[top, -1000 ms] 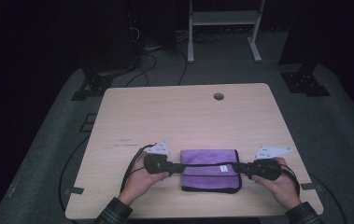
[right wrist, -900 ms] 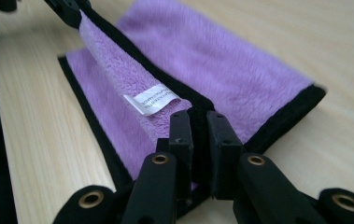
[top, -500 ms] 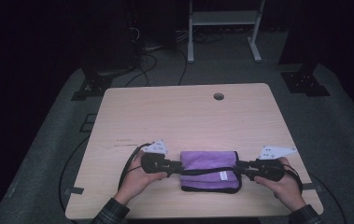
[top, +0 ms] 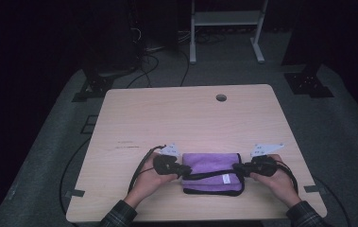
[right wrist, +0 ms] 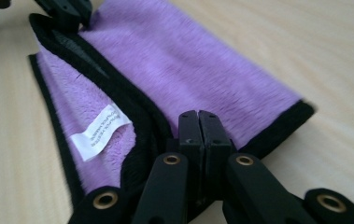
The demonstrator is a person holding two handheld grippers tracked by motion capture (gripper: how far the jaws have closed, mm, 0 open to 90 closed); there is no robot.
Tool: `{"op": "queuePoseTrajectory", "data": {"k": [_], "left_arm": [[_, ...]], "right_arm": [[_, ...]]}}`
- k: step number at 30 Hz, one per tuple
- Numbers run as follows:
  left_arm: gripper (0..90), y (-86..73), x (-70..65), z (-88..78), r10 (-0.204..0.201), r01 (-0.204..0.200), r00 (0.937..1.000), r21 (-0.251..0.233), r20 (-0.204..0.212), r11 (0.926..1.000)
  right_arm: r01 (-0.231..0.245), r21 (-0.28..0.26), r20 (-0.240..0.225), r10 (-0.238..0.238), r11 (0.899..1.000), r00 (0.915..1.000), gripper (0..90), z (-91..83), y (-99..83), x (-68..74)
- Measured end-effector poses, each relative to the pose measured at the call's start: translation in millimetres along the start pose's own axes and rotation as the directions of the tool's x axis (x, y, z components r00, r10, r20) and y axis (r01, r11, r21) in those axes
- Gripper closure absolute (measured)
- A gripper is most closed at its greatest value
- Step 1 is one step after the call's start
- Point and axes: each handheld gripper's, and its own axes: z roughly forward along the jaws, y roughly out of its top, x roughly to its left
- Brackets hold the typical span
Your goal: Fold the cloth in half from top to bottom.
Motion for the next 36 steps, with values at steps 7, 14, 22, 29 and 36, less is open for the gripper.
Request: {"op": "queuePoseTrajectory", "data": {"k": [7,14,22,29,36], "left_arm": [[78.3,-9.8,-16.1,-9.6,0.008,-0.007,0.9993,-0.010,0.038,0.9999],[76.5,-23.2,-30.3,-13.9,0.033,-0.035,0.9981,0.024,0.052,0.9991],[73.5,-33.2,-28.0,-27.0,0.014,-0.015,0.9992,0.018,0.037,0.9997],[54.9,-34.7,-12.7,-47.2,0.002,-0.006,0.9964,-0.049,-0.085,0.9988],[36.5,-45.8,13.3,-66.7,-0.039,0.021,0.9655,-0.072,-0.258,0.9972]], "right_arm": [[0.007,-0.009,-0.054,-0.007,1.000,0.9985,89.1,-11.4,-8.8,14.3],[0.068,0.028,-0.095,-0.065,0.997,0.9933,89.1,-19.9,-25.4,35.4],[0.103,0.046,-0.079,-0.100,0.994,0.9919,85.5,-21.9,-28.7,37.6],[0.069,-0.046,-0.002,-0.069,0.997,0.9976,64.2,-24.7,-17.9,22.7],[0.031,-0.056,0.128,-0.024,0.998,0.9914,40.6,-15.2,-11.6,-3.3]]}}
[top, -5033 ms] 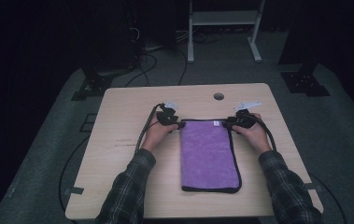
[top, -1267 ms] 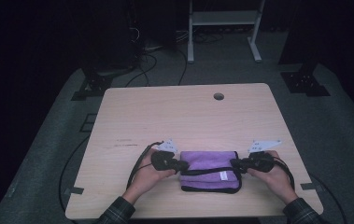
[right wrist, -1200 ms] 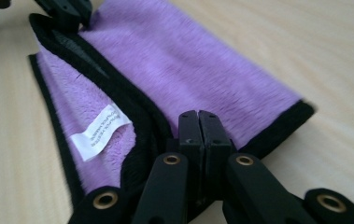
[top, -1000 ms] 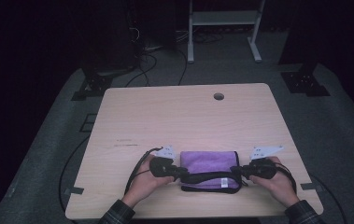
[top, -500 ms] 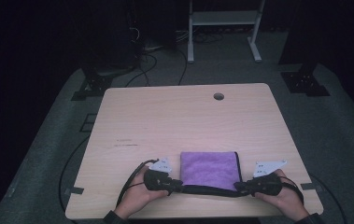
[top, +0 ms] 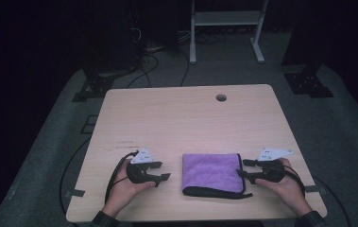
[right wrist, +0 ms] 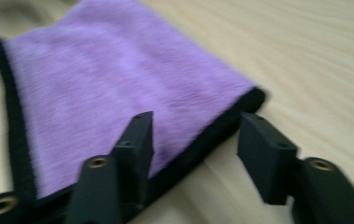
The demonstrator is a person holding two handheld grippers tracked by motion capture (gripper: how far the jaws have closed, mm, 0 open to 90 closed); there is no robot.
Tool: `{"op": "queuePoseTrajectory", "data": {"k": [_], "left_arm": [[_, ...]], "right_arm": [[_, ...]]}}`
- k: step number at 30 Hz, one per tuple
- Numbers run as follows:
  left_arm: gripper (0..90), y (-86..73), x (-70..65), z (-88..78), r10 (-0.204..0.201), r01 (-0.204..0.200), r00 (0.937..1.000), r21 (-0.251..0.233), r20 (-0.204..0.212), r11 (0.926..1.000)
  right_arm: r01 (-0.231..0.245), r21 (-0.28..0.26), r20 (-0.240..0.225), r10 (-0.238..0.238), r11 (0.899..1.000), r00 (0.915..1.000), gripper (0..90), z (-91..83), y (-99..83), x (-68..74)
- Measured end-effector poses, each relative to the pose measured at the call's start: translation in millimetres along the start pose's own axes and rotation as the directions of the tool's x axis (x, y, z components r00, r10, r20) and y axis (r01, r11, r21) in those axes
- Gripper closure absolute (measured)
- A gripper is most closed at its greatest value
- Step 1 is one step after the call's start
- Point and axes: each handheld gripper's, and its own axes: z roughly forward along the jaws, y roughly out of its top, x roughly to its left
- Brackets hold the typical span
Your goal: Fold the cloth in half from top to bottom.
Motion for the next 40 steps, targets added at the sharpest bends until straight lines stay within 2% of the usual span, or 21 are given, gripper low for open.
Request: {"op": "queuePoseTrajectory", "data": {"k": [4,8,12,16,19,24,28,36,40], "left_arm": [[27.5,-9.0,16.5,-8.0,-0.007,0.006,0.9962,-0.004,-0.087,1.0000],[22.1,-20.2,31.0,-14.6,-0.031,0.034,0.9898,0.015,-0.139,0.9993],[17.2,-32.2,43.7,-19.2,-0.053,0.062,0.9811,0.043,-0.186,0.9971],[14.0,-42.8,52.6,-21.8,-0.068,0.086,0.9749,0.077,-0.212,0.9934],[11.5,-48.3,56.4,-22.7,-0.072,0.092,0.9729,0.086,-0.220,0.9920],[6.9,-53.4,57.5,-23.4,-0.042,0.064,0.9731,0.090,-0.226,0.9939],[1.6,-57.5,57.9,-23.0,-0.047,0.063,0.9733,0.065,-0.225,0.9959],[1.3,-57.6,57.9,-23.1,-0.046,0.062,0.9735,0.066,-0.224,0.9959],[0.9,-57.2,57.0,-22.3,-0.053,0.070,0.9717,0.064,-0.230,0.9955]], "right_arm": [[-0.029,-0.016,0.091,0.030,0.999,0.9954,30.9,-1.4,-0.2,-12.9],[-0.051,-0.003,0.177,0.051,0.999,0.9830,26.5,-5.3,-4.8,-23.0],[-0.074,0.030,0.216,0.066,0.997,0.9741,23.7,-8.7,-12.6,-32.1],[-0.089,0.060,0.249,0.072,0.994,0.9659,21.9,-11.7,-20.5,-38.9],[-0.100,0.074,0.264,0.077,0.992,0.9614,21.2,-13.6,-26.1,-43.5],[-0.122,0.067,0.269,0.099,0.990,0.9581,18.1,-15.8,-30.9,-47.0],[-0.117,0.065,0.266,0.096,0.991,0.9593,14.6,-16.0,-32.4,-48.3],[-0.116,0.068,0.262,0.094,0.991,0.9604,13.3,-15.7,-32.4,-48.2],[-0.116,0.068,0.263,0.095,0.991,0.9602,12.8,-15.6,-32.4,-48.3]]}}
